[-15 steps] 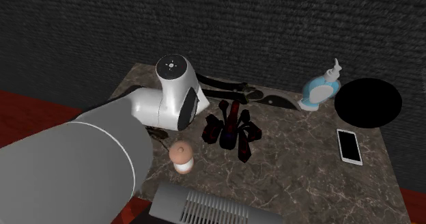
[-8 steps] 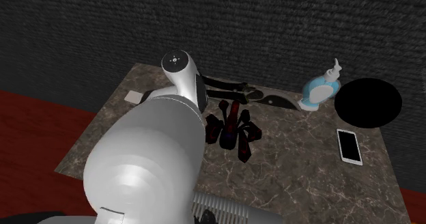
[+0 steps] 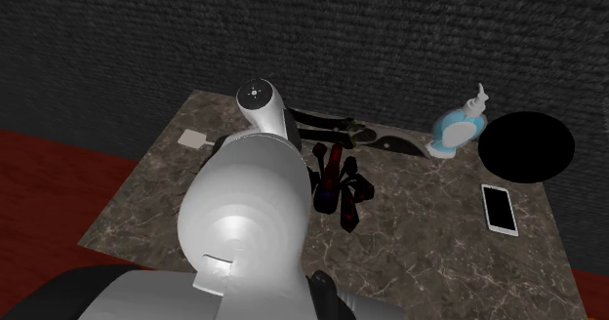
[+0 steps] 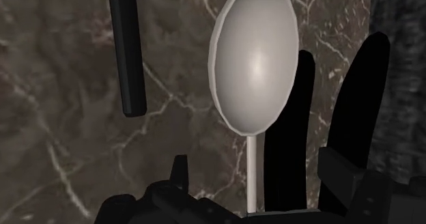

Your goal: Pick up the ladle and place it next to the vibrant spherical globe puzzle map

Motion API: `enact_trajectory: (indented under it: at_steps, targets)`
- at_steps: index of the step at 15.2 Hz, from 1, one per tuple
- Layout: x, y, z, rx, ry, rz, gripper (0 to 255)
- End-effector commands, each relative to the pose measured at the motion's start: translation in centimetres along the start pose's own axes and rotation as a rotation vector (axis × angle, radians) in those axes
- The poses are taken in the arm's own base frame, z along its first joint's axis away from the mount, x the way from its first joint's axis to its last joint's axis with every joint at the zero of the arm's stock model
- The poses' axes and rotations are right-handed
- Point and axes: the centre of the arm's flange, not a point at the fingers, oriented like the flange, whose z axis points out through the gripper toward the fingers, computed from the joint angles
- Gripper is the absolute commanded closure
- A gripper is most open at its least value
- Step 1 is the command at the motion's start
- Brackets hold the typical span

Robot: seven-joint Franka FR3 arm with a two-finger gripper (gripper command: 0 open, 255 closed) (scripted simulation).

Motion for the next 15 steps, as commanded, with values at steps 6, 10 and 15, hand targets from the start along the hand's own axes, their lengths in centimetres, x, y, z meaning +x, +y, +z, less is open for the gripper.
enact_trajectory:
  at_steps: [6,10,15]
  targets:
    - [-0.01,-0.01,0.04,0.0,0.0,0.0,255]
    - [-0.11,0.05,-0.02,0.0,0.0,0.0,255]
    - [-0.03,-0.23,-0.44,0.0,0.0,0.0,255]
